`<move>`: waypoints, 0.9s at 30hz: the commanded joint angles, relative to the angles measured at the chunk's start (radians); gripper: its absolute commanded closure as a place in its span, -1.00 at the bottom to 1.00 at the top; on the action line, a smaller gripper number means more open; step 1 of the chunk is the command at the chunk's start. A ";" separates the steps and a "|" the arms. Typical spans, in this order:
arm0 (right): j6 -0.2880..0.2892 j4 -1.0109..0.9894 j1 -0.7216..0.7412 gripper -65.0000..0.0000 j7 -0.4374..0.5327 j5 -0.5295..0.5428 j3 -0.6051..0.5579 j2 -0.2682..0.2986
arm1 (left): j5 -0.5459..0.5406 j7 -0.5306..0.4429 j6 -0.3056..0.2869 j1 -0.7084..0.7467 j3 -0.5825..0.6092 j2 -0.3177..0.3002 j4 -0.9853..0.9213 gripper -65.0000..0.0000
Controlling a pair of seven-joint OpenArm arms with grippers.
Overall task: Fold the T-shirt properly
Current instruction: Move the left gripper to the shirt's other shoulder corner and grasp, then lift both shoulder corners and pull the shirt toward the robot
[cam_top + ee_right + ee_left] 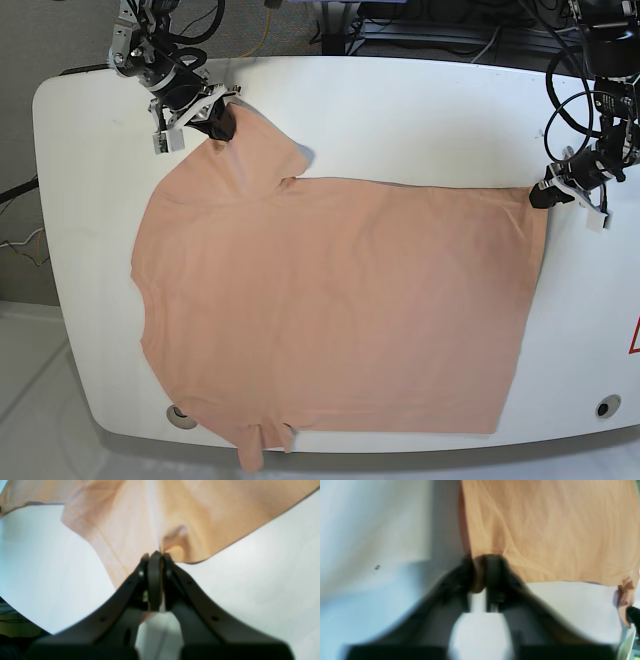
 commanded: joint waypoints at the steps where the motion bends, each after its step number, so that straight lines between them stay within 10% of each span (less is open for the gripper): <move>1: 0.007 0.017 0.000 1.00 -0.010 0.001 0.000 0.007 | 0.057 0.041 0.012 0.009 0.006 -0.018 -0.002 1.00; 27: 0.022 0.191 -0.121 1.00 -0.028 0.050 0.143 0.035 | -0.004 0.051 -0.071 0.125 -0.012 -0.035 0.145 1.00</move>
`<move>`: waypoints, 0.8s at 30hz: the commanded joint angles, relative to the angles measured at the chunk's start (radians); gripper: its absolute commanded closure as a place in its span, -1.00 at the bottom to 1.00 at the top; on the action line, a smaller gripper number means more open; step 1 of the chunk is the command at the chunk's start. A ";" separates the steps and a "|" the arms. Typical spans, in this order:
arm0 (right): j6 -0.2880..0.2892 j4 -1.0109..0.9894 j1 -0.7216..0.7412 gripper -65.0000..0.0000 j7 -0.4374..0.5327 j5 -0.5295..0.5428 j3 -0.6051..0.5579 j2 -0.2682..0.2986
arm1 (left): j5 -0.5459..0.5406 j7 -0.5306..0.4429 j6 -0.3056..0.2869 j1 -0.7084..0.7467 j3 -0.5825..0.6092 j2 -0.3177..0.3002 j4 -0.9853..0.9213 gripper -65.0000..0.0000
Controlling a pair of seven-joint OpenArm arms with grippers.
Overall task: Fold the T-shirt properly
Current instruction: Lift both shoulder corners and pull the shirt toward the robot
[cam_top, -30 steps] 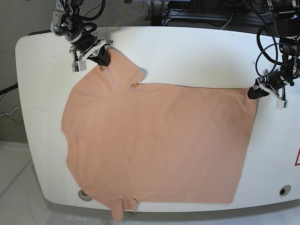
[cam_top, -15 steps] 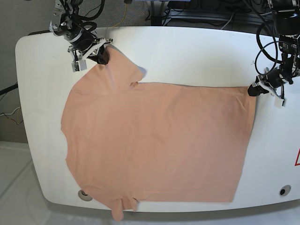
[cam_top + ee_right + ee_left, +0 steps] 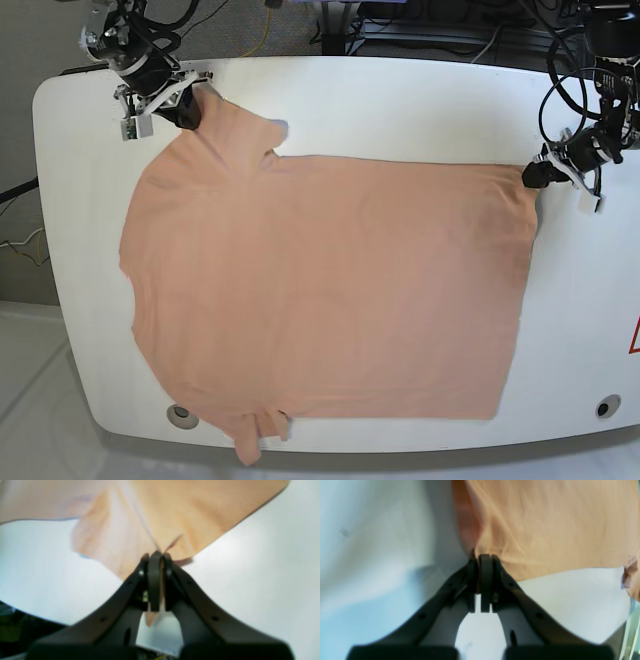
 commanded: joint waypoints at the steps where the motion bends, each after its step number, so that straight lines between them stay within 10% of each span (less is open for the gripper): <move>1: 0.009 0.036 -0.014 1.00 0.022 0.032 0.018 0.012 | 0.022 0.019 0.001 0.018 -0.008 -0.022 0.032 1.00; 24: 0.009 0.178 -0.154 1.00 0.005 0.066 0.134 0.006 | -0.023 0.057 -0.023 0.252 -0.228 -0.023 0.240 1.00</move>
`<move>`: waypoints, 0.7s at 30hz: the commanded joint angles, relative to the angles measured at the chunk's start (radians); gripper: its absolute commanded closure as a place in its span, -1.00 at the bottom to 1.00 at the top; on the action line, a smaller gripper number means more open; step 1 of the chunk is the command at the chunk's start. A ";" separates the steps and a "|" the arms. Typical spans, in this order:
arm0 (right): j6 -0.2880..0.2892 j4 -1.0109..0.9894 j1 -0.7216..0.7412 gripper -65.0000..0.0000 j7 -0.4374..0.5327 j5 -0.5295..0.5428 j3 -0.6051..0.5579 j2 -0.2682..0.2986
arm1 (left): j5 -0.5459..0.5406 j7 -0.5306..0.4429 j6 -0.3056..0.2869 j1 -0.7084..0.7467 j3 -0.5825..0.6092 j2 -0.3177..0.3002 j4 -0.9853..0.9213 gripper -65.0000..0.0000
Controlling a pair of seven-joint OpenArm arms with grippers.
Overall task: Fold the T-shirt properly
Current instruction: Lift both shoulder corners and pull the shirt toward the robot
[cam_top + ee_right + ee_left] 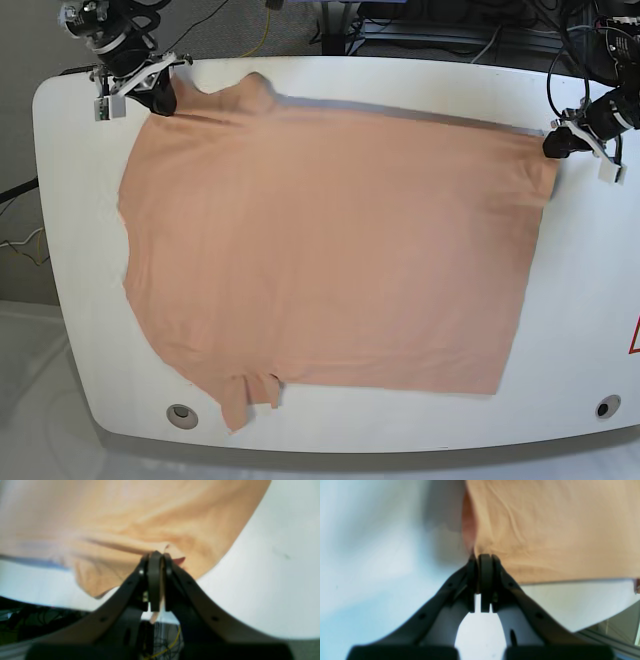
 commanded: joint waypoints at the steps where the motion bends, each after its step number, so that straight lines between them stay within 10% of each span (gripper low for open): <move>1: 0.004 0.060 -0.031 1.00 0.015 0.001 0.015 0.009 | -0.012 0.002 -0.004 0.026 -0.024 -0.023 0.028 1.00; 21: 0.006 0.163 -0.194 1.00 0.018 0.047 0.109 -0.007 | -0.007 0.018 -0.005 0.221 -0.120 -0.006 0.175 1.00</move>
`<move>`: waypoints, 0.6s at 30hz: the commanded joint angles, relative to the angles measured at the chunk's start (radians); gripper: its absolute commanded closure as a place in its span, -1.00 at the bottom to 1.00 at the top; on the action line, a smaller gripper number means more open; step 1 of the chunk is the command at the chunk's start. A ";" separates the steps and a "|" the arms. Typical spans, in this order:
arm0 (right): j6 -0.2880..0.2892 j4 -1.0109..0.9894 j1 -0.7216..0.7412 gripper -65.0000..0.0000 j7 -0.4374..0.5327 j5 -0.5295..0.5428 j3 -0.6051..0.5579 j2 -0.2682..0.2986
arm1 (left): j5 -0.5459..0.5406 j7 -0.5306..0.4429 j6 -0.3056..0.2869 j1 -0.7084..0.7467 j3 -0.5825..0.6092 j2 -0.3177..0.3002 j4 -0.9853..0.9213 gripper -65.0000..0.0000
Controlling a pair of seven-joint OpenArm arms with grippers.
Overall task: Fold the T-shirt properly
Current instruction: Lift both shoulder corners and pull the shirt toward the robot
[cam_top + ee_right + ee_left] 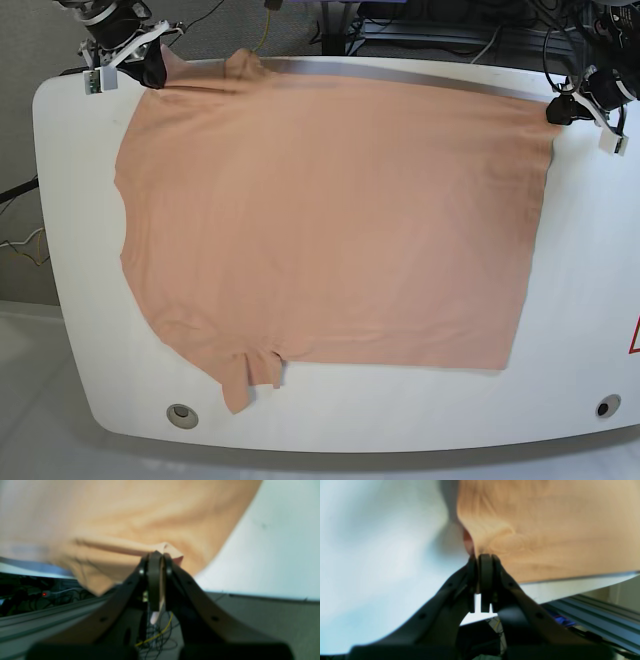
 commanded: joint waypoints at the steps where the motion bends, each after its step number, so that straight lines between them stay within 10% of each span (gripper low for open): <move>1: -0.004 0.029 -0.030 1.00 0.026 0.012 0.022 0.007 | -0.014 -0.010 0.002 0.028 -0.035 -0.010 0.042 1.00; 18: -0.010 0.000 0.173 1.00 0.015 0.007 0.024 0.020 | -0.001 -0.036 0.015 -0.109 -0.008 0.006 0.112 1.00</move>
